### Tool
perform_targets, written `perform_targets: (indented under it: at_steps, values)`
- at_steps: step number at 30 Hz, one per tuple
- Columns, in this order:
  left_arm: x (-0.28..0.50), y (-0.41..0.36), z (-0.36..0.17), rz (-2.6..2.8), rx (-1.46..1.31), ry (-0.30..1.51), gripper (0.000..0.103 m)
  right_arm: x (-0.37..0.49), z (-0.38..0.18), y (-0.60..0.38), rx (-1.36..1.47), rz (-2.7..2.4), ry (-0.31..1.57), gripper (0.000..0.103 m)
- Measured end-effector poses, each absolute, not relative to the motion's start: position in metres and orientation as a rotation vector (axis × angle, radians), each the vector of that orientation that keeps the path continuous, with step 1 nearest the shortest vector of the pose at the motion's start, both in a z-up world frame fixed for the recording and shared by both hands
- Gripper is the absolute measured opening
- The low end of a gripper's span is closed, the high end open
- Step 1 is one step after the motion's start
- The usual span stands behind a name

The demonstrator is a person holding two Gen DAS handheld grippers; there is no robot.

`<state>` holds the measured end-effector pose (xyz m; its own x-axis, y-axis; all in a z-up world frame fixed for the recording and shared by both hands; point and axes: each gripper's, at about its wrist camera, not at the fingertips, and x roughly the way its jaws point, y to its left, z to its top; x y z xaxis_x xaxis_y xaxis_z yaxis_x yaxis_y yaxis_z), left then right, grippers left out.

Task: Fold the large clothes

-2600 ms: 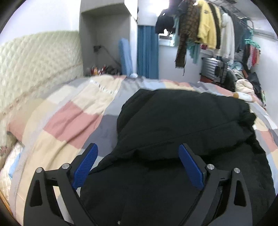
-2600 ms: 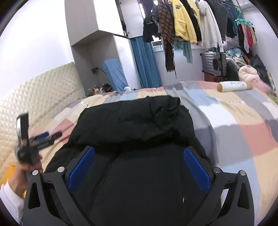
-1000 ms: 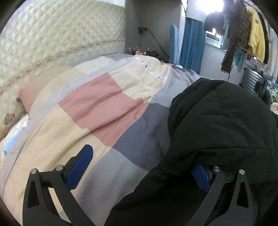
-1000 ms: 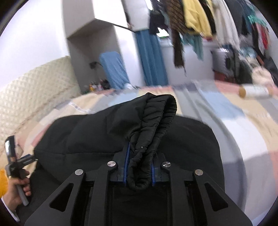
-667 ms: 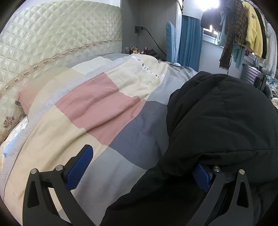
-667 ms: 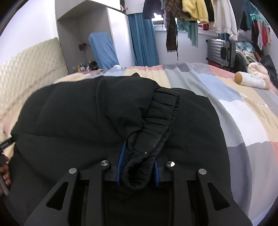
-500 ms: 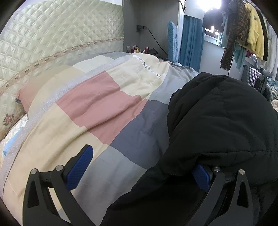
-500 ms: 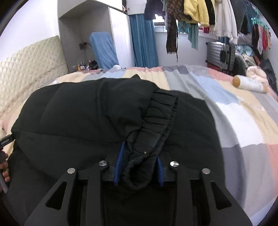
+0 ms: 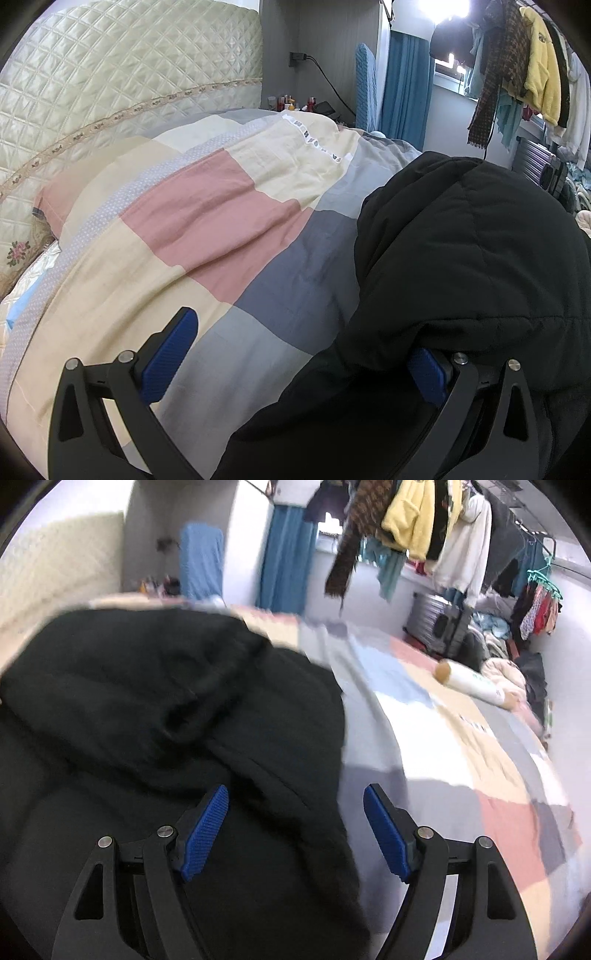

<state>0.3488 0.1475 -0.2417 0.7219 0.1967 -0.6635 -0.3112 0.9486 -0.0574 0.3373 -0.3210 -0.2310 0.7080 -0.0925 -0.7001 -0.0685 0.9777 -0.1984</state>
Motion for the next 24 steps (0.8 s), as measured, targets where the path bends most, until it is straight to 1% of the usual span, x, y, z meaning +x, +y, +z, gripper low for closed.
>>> perform_targets:
  at_steps: [4, 9, 12, 14, 21, 24]
  values:
    - [0.349, 0.148, -0.242, 0.283, -0.17, 0.713, 0.103, 0.351, -0.251, -0.325, -0.222, -0.015, 0.837, 0.074]
    - [0.349, 0.147, -0.243, 0.284, -0.165, 0.711, 0.103, 0.364, -0.238, -0.329, -0.157, -0.017, 0.724, 0.074]
    - [0.348, 0.149, -0.242, 0.279, -0.168, 0.705, 0.103, 0.368, -0.222, -0.34, -0.062, -0.032, 0.646, 0.074]
    - [0.348, 0.148, -0.242, 0.278, -0.167, 0.7, 0.103, 0.37, -0.219, -0.347, -0.016, -0.04, 0.633, 0.074]
    - [0.352, 0.148, -0.248, 0.274, -0.169, 0.719, 0.103, 0.38, -0.247, -0.374, 0.084, -0.083, 0.704, 0.076]
    - [0.35, 0.146, -0.245, 0.267, -0.168, 0.71, 0.103, 0.375, -0.249, -0.373, 0.109, -0.088, 0.723, 0.076]
